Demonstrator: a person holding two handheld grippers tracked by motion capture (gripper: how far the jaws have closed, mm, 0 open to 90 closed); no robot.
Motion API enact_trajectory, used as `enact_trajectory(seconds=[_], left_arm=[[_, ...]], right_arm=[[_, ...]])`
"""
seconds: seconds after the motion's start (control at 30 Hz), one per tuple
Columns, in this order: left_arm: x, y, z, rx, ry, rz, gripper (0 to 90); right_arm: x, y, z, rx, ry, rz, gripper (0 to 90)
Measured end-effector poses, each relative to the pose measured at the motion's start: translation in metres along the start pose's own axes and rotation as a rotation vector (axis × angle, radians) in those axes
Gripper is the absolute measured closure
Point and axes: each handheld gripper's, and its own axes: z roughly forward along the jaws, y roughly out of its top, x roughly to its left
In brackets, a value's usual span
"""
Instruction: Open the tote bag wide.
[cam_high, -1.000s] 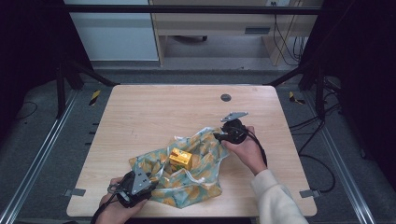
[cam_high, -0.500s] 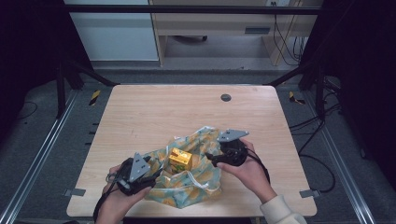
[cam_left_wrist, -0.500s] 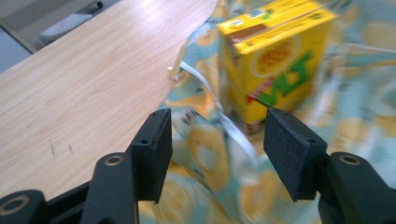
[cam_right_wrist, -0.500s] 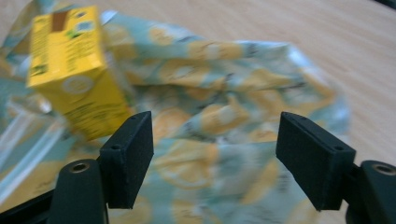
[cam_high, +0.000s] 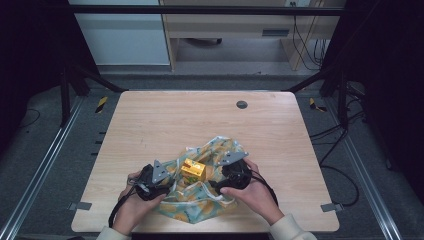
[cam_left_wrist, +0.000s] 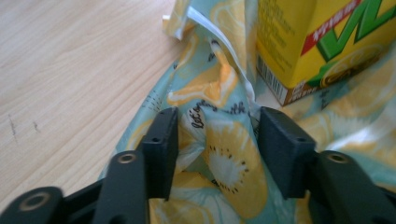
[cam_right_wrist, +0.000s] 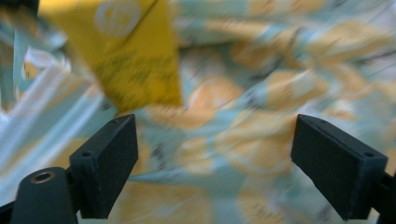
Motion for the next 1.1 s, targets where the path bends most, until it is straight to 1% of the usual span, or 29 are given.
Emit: enact_trajectory(seconds=[0.03, 0.07, 0.1, 0.13, 0.17, 0.2, 0.23, 0.27, 0.3, 0.33, 0.37, 0.4, 0.47, 0.53, 0.57, 0.63, 0.7, 0.8, 0.83, 0.87, 0.97, 1.03, 1.07, 1.1], left_arm=[[0.0, 0.0, 0.0, 0.006, -0.003, 0.002, 58.1], [-0.001, -0.001, 0.0, 0.008, -0.012, 0.0, 62.4], [-0.001, -0.001, 0.0, 0.012, -0.021, 0.005, 68.7], [-0.001, -0.001, 0.0, 0.016, -0.027, 0.006, 72.4], [-0.002, 0.0, 0.0, 0.014, -0.025, 0.009, 75.6], [-0.002, 0.0, 0.0, 0.011, -0.03, 0.005, 79.2], [-0.002, 0.001, 0.0, 0.013, -0.031, 0.01, 82.6], [-0.003, 0.001, -0.001, 0.007, -0.03, 0.013, 84.5], [-0.003, 0.002, -0.003, 0.006, -0.031, 0.017, 87.3], [-0.003, 0.003, -0.006, -0.002, -0.024, 0.022, 87.3], [-0.003, 0.003, -0.009, -0.012, -0.024, 0.02, 87.8], [-0.004, 0.004, -0.012, -0.021, -0.021, 0.02, 88.1], [-0.003, 0.003, -0.02, -0.035, -0.014, 0.023, 88.0], [-0.002, 0.001, -0.027, -0.047, -0.008, 0.026, 87.8], [-0.002, -0.001, -0.029, -0.042, -0.006, 0.031, 87.8], [-0.001, -0.004, -0.031, -0.035, -0.006, 0.03, 87.6], [0.001, -0.006, -0.028, -0.013, -0.013, 0.029, 87.7], [0.001, -0.007, -0.019, 0.024, -0.018, 0.035, 88.2], [0.0, -0.009, -0.013, 0.054, -0.029, 0.036, 88.9], [0.0, -0.009, -0.013, 0.054, -0.029, 0.036, 89.0], [-0.001, -0.012, -0.004, 0.092, -0.041, 0.052, 89.2], [-0.002, -0.012, -0.002, 0.096, -0.037, 0.053, 89.2], [-0.002, -0.011, -0.002, 0.106, -0.036, 0.066, 89.2], [-0.002, -0.011, -0.002, 0.107, -0.032, 0.068, 89.2]], right_arm=[[0.002, -0.003, 0.002, 0.012, -0.003, -0.011, 16.0], [0.004, -0.006, 0.003, 0.026, -0.002, -0.024, 18.6], [0.004, -0.009, 0.004, 0.037, -0.002, -0.024, 24.9], [0.005, -0.012, 0.005, 0.042, 0.01, -0.029, 31.1], [0.005, -0.014, 0.007, 0.047, 0.022, -0.036, 39.1], [0.006, -0.016, 0.007, 0.06, 0.027, -0.045, 49.1], [0.007, -0.018, 0.007, 0.066, 0.032, -0.049, 55.5], [0.007, -0.019, 0.008, 0.067, 0.036, -0.05, 64.4], [0.008, -0.019, 0.008, 0.071, 0.065, -0.049, 80.2], [0.008, -0.019, 0.008, 0.071, 0.065, -0.049, 80.2], [0.007, -0.019, 0.008, 0.066, 0.072, -0.053, 86.7], [0.007, -0.019, 0.009, 0.059, 0.079, -0.049, 90.0], [0.007, -0.018, 0.008, 0.053, 0.088, -0.051, 90.0], [0.008, -0.019, 0.003, 0.047, 0.085, -0.062, 90.0], [0.008, -0.02, 0.0, 0.036, 0.087, -0.059, 90.0], [0.008, -0.023, -0.008, 0.041, 0.082, -0.061, 90.0], [0.006, -0.028, -0.013, 0.05, 0.081, -0.056, 90.0], [0.006, -0.035, -0.017, 0.065, 0.085, -0.048, 90.0], [0.007, -0.037, -0.018, 0.073, 0.092, -0.054, 90.0], [0.007, -0.037, -0.018, 0.073, 0.092, -0.054, 90.0], [0.008, -0.04, -0.019, 0.088, 0.101, -0.053, 90.0], [0.01, -0.042, -0.018, 0.103, 0.109, -0.047, 90.0], [0.01, -0.042, -0.018, 0.103, 0.109, -0.047, 90.0], [0.01, -0.042, -0.018, 0.106, 0.113, -0.051, 90.0]])
